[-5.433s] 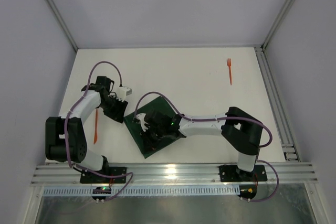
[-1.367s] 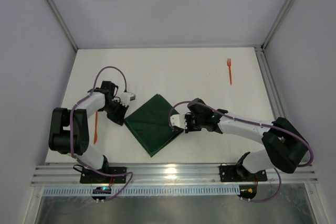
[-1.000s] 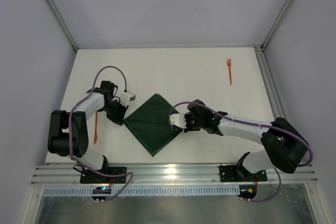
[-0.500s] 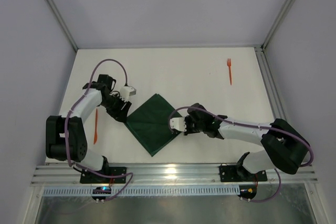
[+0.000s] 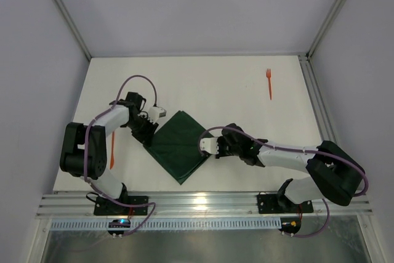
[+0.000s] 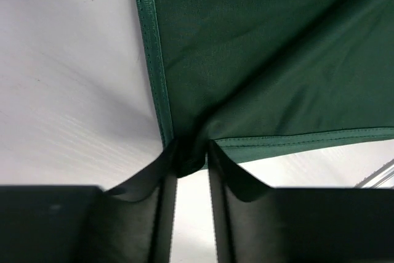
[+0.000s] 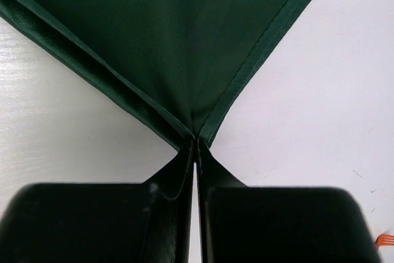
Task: Fold the napkin into a case and place the utensils inside
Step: Smooth out the upper triangle-folded napkin at the center of the board.
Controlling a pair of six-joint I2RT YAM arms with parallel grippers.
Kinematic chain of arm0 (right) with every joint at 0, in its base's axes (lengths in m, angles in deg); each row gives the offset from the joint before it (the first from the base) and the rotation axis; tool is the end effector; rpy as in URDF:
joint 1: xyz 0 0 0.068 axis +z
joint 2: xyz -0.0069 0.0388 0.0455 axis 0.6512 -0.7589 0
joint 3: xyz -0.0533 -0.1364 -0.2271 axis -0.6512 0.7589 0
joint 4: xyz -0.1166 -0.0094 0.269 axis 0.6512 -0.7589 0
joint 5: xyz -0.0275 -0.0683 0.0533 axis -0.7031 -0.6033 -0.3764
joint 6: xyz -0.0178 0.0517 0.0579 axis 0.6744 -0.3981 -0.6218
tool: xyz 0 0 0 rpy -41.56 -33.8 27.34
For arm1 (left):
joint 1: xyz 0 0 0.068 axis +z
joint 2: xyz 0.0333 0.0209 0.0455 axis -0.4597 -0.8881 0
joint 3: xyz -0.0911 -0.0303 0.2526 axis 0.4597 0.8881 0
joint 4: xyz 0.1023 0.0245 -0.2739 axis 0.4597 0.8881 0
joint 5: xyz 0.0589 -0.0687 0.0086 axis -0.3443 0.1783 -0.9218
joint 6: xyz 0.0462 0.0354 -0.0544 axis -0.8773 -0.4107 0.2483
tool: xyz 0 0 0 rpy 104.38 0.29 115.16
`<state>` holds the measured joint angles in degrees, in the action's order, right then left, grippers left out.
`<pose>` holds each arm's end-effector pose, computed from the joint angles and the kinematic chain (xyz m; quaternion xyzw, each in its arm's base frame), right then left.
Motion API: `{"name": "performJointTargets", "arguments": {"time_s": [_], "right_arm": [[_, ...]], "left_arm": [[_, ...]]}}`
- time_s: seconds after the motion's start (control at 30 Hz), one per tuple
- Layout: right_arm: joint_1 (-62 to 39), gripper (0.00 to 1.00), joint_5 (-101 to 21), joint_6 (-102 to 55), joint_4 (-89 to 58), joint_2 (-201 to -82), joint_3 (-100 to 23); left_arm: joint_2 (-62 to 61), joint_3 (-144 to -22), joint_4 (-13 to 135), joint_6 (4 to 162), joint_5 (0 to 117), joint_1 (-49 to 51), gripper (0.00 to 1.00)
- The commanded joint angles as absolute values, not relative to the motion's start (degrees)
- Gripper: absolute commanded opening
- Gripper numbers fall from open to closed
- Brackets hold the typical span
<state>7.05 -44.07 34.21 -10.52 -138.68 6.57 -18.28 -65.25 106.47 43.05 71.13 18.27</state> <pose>0.1995 0.2258 0.1040 -0.7042 0.5904 0.0198 0.3939 0.3007 -0.0730 0.1088 0.3297 0.9241 -0.1675 0.0959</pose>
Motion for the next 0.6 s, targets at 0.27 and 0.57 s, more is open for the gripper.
{"name": "performJointTargets", "arguments": {"time_s": [0.27,0.57], "right_arm": [[7.44,0.04,-48.71,31.37,-5.48,-133.48,9.10],[7.44,0.34,-54.26,23.47,-4.25,-127.16,11.21]], "left_arm": [[-16.53,-62.64,104.96,41.13,69.34,18.14,0.00],[-16.09,-62.47,104.61,41.74,71.10,18.14,0.00]]}}
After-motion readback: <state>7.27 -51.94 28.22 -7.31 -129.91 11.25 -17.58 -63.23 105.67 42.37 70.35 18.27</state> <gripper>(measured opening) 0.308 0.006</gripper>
